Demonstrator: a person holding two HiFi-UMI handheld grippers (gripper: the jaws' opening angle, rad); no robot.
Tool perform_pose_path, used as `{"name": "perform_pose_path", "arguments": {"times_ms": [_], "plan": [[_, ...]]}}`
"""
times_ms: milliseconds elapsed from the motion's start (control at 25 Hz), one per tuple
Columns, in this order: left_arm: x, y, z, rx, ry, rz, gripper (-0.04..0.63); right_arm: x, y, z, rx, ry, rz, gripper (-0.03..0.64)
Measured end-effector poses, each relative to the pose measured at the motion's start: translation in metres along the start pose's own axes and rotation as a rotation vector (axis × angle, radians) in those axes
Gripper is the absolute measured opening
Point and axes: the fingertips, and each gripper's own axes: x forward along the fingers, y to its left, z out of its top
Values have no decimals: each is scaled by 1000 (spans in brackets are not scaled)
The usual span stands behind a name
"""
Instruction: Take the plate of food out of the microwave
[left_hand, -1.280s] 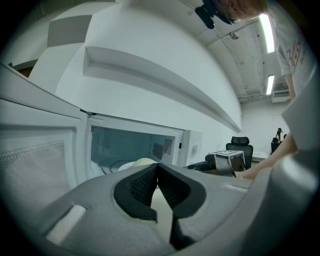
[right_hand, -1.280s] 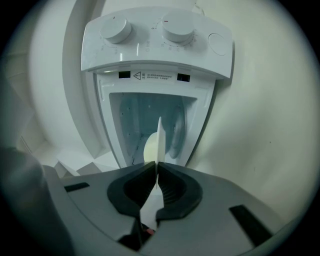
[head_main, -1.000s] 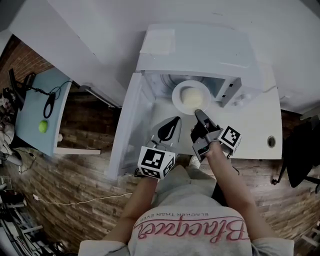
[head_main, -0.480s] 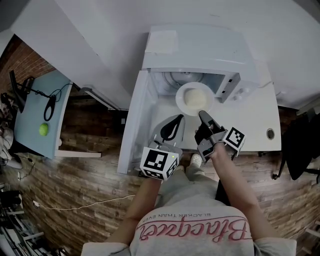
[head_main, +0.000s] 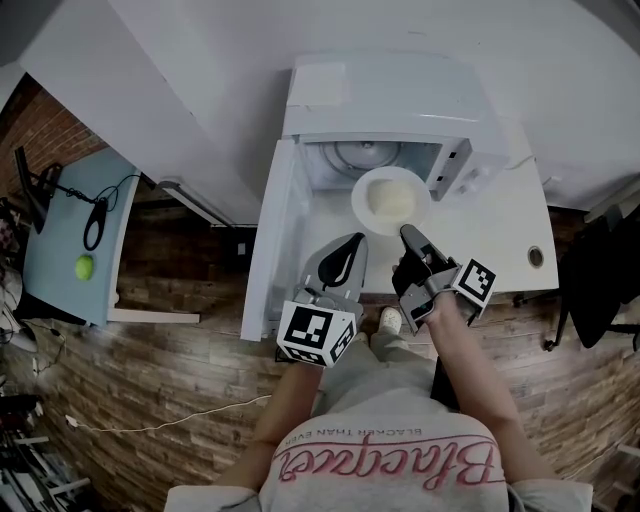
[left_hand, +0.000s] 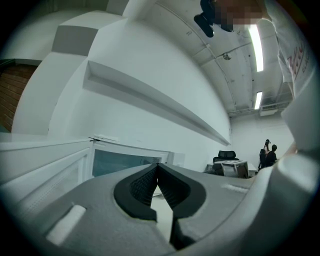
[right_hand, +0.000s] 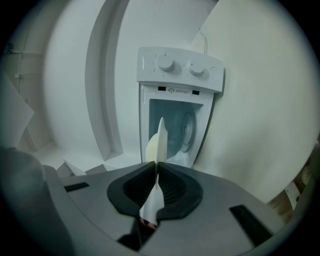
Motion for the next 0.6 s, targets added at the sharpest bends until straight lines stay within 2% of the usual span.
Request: {"name": "perform_pose_path", "arguments": {"times_ms": [360,600], "plan": [[-15,-8,12,-34,-29,-35,6,-13,18,-16,9,-7,35,28],[-17,-8,21,-38,-66,-22,6,-18,36,-16,-5,15,85,28]]}}
